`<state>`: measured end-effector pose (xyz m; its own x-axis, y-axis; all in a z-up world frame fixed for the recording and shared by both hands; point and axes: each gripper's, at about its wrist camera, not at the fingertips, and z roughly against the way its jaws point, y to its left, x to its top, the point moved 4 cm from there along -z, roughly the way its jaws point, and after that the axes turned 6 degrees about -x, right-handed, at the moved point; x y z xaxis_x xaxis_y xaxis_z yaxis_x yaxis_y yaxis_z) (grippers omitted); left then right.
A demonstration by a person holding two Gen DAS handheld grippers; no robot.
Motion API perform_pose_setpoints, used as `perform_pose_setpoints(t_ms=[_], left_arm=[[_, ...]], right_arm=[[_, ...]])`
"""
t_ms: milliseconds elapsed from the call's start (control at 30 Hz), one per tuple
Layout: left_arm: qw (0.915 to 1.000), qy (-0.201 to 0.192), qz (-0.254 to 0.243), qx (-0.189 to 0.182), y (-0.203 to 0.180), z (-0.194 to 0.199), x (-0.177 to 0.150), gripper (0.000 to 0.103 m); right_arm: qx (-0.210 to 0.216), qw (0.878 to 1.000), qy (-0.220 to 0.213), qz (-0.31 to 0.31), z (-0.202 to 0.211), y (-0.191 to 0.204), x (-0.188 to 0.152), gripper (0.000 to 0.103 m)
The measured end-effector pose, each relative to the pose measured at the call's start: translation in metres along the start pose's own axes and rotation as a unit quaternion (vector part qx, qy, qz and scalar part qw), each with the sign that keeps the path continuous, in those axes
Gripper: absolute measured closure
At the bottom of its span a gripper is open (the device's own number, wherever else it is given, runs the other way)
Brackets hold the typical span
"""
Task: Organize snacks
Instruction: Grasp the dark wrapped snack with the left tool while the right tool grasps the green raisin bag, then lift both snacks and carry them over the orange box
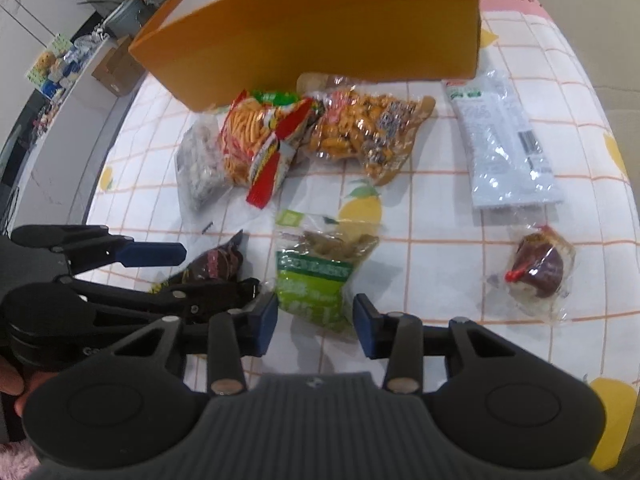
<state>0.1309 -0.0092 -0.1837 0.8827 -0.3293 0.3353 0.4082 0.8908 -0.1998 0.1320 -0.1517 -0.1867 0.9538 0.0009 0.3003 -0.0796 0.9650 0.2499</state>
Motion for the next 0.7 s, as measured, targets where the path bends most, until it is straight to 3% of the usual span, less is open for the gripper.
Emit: perform_pose_setpoints(t_ms=[67, 367, 500, 700], left_arm=[[1.0000, 0.003, 0.006, -0.005, 0.000, -0.003, 0.001, 0.030], [0.9999, 0.003, 0.013, -0.007, 0.000, -0.009, 0.001, 0.031], [0.9999, -0.003, 0.013, -0.009, -0.002, -0.009, 0.002, 0.042], [0.9998, -0.009, 0.014, -0.006, -0.004, -0.008, 0.001, 0.046]], right_arm=[[0.002, 1.000, -0.002, -0.009, -0.002, -0.004, 0.004, 0.056], [0.016, 0.999, 0.008, -0.028, -0.016, -0.008, 0.007, 0.057], [0.015, 1.000, 0.003, -0.025, -0.016, -0.007, 0.006, 0.058], [0.014, 1.000, -0.001, -0.016, -0.016, -0.007, 0.005, 0.062]])
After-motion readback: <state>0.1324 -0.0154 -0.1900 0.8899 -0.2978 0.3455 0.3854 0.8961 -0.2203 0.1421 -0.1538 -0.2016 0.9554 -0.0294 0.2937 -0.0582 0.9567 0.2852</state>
